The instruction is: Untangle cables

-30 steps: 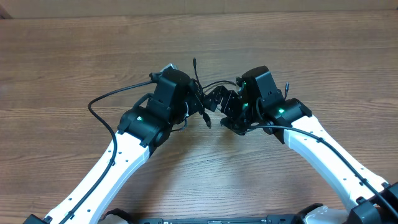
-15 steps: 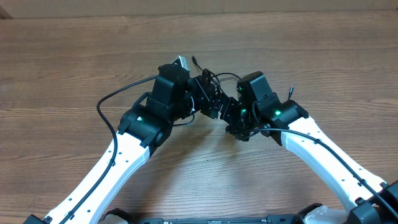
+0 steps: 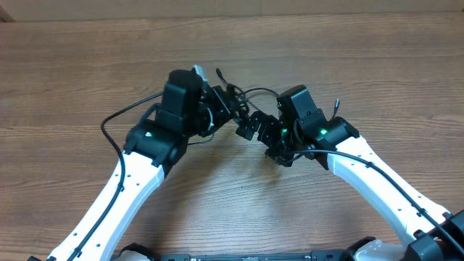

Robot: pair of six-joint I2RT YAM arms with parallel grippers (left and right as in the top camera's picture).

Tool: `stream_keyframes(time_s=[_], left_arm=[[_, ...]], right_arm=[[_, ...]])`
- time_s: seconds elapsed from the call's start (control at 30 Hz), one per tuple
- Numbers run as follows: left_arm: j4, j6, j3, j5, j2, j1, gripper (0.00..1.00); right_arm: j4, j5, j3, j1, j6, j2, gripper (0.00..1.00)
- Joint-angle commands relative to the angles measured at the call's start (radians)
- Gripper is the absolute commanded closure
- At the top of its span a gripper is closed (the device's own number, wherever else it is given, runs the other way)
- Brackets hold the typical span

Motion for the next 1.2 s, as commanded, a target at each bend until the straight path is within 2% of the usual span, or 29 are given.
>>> stream_keyframes(time_s=[0.0,0.2,0.5,0.93,1.17], left_arm=[[-0.016,0.024,0.028,0.012,-0.031,0.033,0.96],[-0.029,0.024,0.028,0.023,-0.031,0.032,0.96],[0.001,0.015,0.028,0.08,-0.031,0.032,0.96],[0.175,-0.065,0.028,0.253,-0.031,0.032,0.96],[0.237,-0.091,0.028,0.249,-0.031,0.032,0.96]], right_arm=[[0.019,-0.074,-0.011,-0.017,0.001,0.005,0.0],[0.103,-0.195,-0.011,-0.082,0.013,0.005,0.0],[0.185,-0.199,-0.011,-0.12,0.056,0.005,0.0],[0.142,-0.075,-0.017,-0.043,0.047,0.007,0.0],[0.139,-0.083,-0.017,0.002,0.047,0.007,0.0]])
